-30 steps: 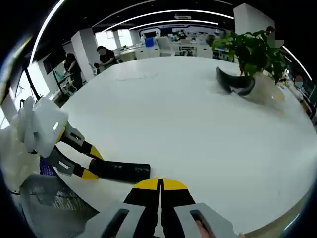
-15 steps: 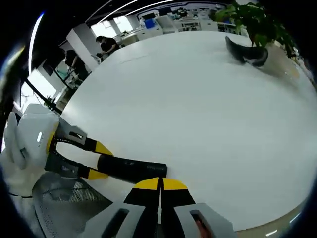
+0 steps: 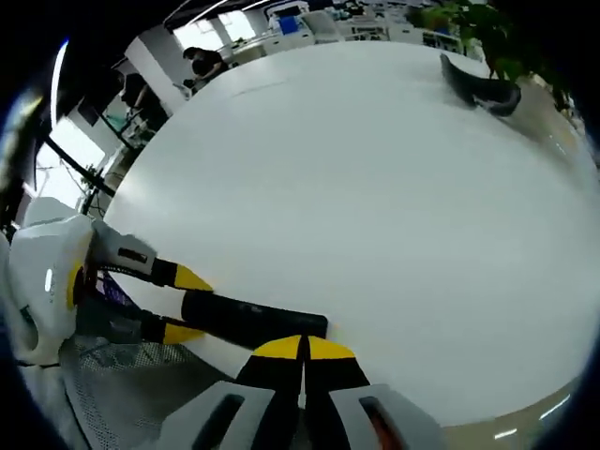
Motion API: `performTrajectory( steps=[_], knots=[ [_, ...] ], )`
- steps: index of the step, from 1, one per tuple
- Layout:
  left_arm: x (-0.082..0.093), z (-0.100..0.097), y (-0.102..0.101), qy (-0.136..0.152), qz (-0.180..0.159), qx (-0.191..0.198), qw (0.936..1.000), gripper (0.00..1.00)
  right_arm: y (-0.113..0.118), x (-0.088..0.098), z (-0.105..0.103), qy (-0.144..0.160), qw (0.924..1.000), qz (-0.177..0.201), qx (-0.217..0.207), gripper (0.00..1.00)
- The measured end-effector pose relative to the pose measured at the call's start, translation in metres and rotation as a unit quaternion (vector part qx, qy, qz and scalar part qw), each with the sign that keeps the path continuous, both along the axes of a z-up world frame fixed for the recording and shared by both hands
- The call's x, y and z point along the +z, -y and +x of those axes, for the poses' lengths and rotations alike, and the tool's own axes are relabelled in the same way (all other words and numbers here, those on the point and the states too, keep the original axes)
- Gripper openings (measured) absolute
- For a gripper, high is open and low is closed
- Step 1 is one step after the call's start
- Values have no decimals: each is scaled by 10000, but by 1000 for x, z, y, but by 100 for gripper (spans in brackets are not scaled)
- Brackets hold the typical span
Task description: Press the specified remote control buttons in sequence, fully releasing each button before pressing the next.
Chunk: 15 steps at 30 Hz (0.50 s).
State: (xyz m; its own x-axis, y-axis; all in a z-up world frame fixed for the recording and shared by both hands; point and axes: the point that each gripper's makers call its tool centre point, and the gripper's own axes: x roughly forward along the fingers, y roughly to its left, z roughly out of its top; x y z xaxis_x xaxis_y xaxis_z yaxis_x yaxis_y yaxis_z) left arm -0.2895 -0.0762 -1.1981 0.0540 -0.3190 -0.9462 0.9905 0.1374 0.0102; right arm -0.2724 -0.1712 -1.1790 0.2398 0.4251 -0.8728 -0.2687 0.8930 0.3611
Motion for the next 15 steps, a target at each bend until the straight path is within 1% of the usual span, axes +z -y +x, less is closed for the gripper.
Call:
performTrajectory(
  steps=[3, 5, 8, 11, 12, 13, 14, 15],
  knots=[
    [0, -4, 2, 7, -27, -7, 10000, 23, 2, -1, 1, -9, 10000, -6, -25, 0],
    [0, -4, 2, 1, -34, 53, 10000, 23, 4, -4, 0, -59, 9999, -88, -59, 0],
    [0, -8, 4, 2, -34, 17, 10000, 23, 4, -6, -2, -145, 9998, -90, -60, 0],
    [0, -9, 5, -1, -95, 54, 9999, 23, 6, -9, -1, -135, 9998, -173, -26, 0],
    [0, -10, 5, -6, -122, 82, 9999, 23, 7, -11, -3, -159, 9995, -268, -25, 0],
    [0, -11, 5, -5, -167, 112, 9998, 23, 4, -10, -1, -2, 9993, -334, 158, 0],
    [0, -12, 5, 7, -186, 125, 9997, 23, 8, -11, -2, 24, 9982, -525, 275, 0],
    [0, -13, 6, 7, -223, 155, 9996, 23, 7, -11, -2, 101, 9978, -578, 311, 0]
  ],
)
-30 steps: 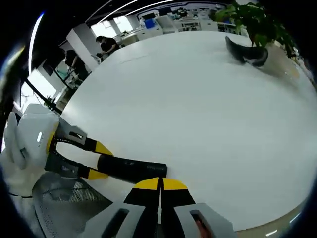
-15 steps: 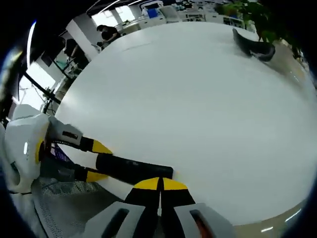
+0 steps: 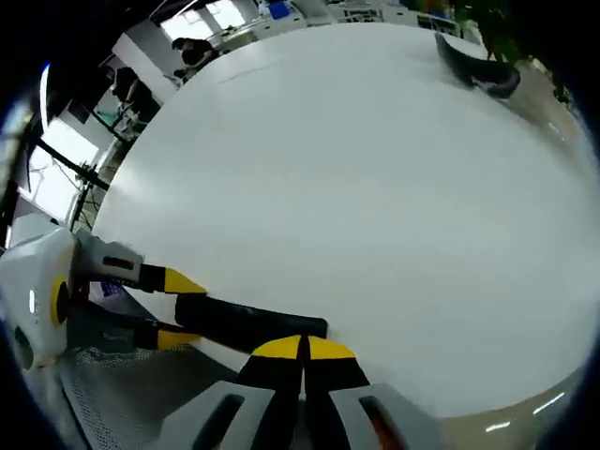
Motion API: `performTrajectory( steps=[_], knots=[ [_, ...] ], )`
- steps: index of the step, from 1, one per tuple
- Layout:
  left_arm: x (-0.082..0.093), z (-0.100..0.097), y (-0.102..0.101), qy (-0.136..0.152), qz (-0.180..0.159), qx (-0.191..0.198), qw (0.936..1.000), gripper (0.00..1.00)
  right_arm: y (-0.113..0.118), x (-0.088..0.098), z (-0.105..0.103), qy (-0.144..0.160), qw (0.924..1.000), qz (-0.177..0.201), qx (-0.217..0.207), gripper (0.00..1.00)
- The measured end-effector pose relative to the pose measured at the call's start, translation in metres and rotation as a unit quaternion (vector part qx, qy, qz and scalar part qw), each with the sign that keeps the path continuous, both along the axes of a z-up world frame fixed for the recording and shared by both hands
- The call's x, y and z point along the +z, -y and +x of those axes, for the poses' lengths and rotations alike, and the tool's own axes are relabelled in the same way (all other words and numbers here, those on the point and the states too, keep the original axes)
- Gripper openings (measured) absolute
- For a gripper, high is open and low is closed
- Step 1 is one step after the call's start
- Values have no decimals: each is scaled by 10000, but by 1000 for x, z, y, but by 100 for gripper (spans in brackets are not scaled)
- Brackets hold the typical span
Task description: Press the specified remote control buttons in sequence, fully releasing each button before pressing the next.
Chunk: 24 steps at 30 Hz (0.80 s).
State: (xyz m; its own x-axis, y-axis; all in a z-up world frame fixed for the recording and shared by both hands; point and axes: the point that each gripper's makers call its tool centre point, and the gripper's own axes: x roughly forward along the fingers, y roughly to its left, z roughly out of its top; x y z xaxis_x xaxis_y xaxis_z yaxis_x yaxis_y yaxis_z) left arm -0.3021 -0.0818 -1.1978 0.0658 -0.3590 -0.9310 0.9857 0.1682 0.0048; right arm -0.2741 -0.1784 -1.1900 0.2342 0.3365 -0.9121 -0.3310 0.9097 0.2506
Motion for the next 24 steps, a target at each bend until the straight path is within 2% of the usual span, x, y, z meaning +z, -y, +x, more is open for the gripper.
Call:
performTrajectory(
  steps=[9, 12, 13, 14, 17, 22, 24],
  knots=[
    [0, -3, 1, 61, -299, 283, 9991, 23, -2, 2, -4, 93, 9999, -18, 76, 0],
    [1, -2, 1, 69, -598, 410, 9973, 23, -2, 3, -2, 101, 9999, -33, 119, 0],
    [1, -1, 2, 108, -909, 473, 9947, 23, -2, 3, -1, 129, 9998, -11, 129, 0],
    [2, -1, 2, 110, -992, 505, 9937, 23, -2, 3, -1, 128, 9998, -4, 117, 0],
    [3, -1, 2, 174, -1521, 651, 9861, 24, -2, 3, -1, 133, 9999, 6, 98, 0],
    [3, -2, 2, 340, -1798, 572, 9814, 24, -2, 3, -1, 149, 9999, 42, 73, 0],
    [3, -1, 2, 325, -1869, 576, 9802, 24, -1, 3, -1, 126, 9999, 94, 38, 0]
  ],
)
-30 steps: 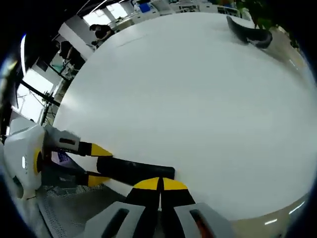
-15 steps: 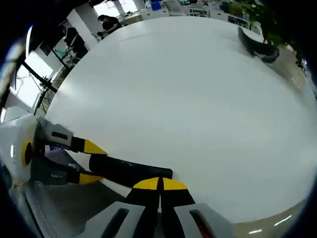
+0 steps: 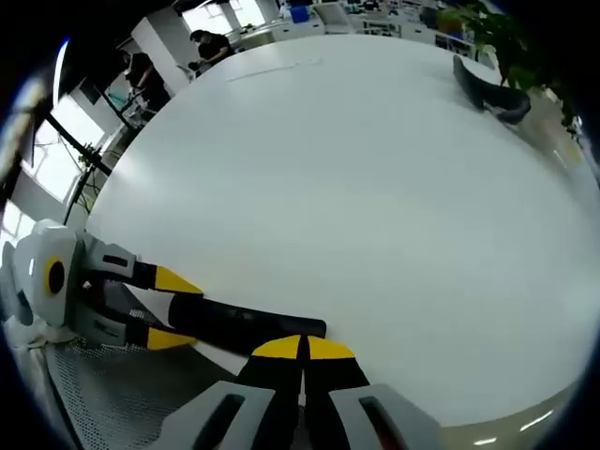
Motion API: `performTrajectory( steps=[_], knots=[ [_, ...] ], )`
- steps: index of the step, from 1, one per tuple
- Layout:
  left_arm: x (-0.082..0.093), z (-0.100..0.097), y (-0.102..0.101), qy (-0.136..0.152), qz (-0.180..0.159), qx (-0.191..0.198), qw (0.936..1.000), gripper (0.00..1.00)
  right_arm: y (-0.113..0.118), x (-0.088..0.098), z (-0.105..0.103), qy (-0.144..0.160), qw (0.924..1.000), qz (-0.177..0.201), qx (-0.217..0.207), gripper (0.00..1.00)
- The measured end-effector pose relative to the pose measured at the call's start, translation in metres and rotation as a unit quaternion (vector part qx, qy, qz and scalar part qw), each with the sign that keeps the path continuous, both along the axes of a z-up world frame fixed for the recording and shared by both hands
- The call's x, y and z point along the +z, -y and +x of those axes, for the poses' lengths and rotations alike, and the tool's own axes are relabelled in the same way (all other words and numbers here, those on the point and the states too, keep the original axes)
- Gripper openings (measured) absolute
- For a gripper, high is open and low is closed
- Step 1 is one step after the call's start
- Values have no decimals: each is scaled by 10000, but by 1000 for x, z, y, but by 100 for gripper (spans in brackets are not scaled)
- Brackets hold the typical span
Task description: Press the specified remote control buttons in sequence, fully releasing each button before pressing the next.
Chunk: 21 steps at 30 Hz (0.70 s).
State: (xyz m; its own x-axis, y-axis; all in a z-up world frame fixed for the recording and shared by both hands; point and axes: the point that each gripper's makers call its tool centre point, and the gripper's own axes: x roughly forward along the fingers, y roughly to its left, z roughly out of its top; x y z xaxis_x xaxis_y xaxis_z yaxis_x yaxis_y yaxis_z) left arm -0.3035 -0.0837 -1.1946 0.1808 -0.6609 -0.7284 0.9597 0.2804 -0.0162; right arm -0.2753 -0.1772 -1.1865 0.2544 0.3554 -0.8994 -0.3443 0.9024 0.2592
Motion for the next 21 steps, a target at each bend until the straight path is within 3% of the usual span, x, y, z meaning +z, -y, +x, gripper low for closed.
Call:
performTrajectory(
  steps=[4, 10, 21],
  knots=[
    [1, 0, 1, 69, -123, -80, 9999, 24, 0, 0, 0, -119, 9996, 233, -79, 0],
    [2, -1, 2, 94, -202, -144, 9996, 24, 1, 1, 1, -539, 9925, 816, -739, 0],
    [2, 0, 3, 110, -213, -158, 9996, 24, 3, -1, 3, -602, 9902, 918, -858, 0]
  ],
)
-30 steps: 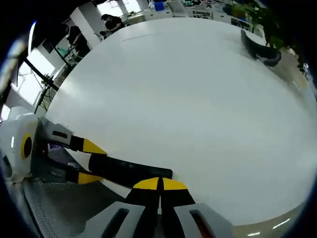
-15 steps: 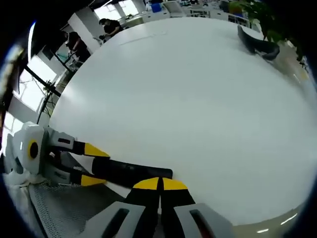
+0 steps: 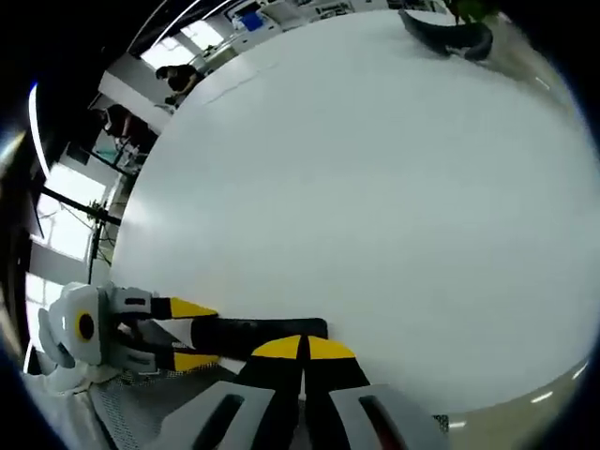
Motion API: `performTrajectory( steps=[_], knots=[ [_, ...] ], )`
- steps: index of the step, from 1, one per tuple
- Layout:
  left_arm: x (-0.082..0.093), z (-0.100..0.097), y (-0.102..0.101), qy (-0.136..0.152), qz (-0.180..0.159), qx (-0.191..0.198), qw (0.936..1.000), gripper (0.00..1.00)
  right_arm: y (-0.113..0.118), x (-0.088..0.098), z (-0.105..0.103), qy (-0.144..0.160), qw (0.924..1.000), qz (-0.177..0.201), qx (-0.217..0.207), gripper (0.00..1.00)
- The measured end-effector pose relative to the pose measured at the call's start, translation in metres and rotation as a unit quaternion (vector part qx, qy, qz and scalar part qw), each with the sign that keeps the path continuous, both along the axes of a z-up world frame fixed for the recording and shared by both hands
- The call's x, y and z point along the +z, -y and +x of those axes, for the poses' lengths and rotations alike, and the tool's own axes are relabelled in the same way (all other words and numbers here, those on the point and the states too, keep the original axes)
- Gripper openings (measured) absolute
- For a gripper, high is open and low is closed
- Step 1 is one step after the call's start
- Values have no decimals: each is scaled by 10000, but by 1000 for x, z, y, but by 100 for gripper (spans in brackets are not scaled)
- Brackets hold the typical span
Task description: Press the specified remote control buttons in sequence, fully releasing each button before pressing the next.
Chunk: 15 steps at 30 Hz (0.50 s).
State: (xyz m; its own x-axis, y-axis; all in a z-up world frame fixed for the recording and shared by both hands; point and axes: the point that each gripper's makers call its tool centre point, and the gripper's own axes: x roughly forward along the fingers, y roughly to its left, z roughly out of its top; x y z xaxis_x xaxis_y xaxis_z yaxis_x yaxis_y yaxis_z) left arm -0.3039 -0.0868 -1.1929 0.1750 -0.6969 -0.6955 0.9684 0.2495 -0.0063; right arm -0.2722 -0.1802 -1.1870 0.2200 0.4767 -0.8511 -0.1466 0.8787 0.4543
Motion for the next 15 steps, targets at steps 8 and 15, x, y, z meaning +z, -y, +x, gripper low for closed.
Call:
performTrajectory(
  steps=[8, 15],
  knots=[
    [0, 0, 1, 21, -1, -23, 10000, 24, -6, 1, -3, 54, 9997, -25, 219, 0],
    [1, -1, 3, 53, -22, -70, 10000, 24, -12, 0, -7, 13, 9994, -8, 357, 0]
  ],
)
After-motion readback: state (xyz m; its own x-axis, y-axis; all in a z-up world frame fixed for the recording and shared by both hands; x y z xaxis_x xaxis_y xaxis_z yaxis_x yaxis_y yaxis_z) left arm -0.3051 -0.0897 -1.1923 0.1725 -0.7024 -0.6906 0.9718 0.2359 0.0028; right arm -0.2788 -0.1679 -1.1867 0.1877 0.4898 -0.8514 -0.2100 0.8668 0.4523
